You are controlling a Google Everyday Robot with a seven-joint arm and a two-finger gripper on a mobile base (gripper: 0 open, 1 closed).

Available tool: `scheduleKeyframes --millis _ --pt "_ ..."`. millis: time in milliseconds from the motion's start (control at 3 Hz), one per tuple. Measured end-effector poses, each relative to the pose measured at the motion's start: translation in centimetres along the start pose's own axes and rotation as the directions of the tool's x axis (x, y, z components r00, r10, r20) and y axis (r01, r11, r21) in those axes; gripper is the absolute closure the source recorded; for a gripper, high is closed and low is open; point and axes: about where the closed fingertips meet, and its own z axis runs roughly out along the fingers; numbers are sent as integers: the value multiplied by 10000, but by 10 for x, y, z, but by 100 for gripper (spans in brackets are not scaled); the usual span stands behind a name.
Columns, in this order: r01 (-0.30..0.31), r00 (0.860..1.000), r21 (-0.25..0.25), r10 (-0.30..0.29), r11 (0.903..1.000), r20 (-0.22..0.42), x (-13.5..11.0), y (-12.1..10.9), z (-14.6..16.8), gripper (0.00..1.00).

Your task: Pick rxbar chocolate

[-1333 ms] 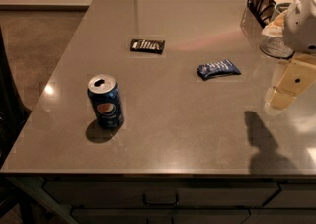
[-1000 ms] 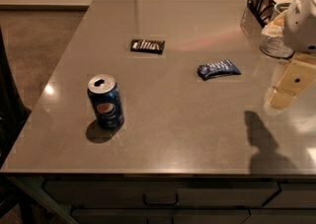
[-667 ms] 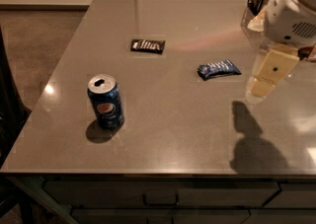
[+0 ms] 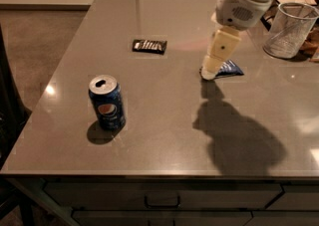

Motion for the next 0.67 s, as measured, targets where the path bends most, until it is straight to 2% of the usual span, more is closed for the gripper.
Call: scheduleKeyframes --millis 333,667 --pt "-331 9988 -259 340 9991 358 -51 -39 53 0" --pt "-693 9962 -411 713 9968 510 -72 -65 91 0"
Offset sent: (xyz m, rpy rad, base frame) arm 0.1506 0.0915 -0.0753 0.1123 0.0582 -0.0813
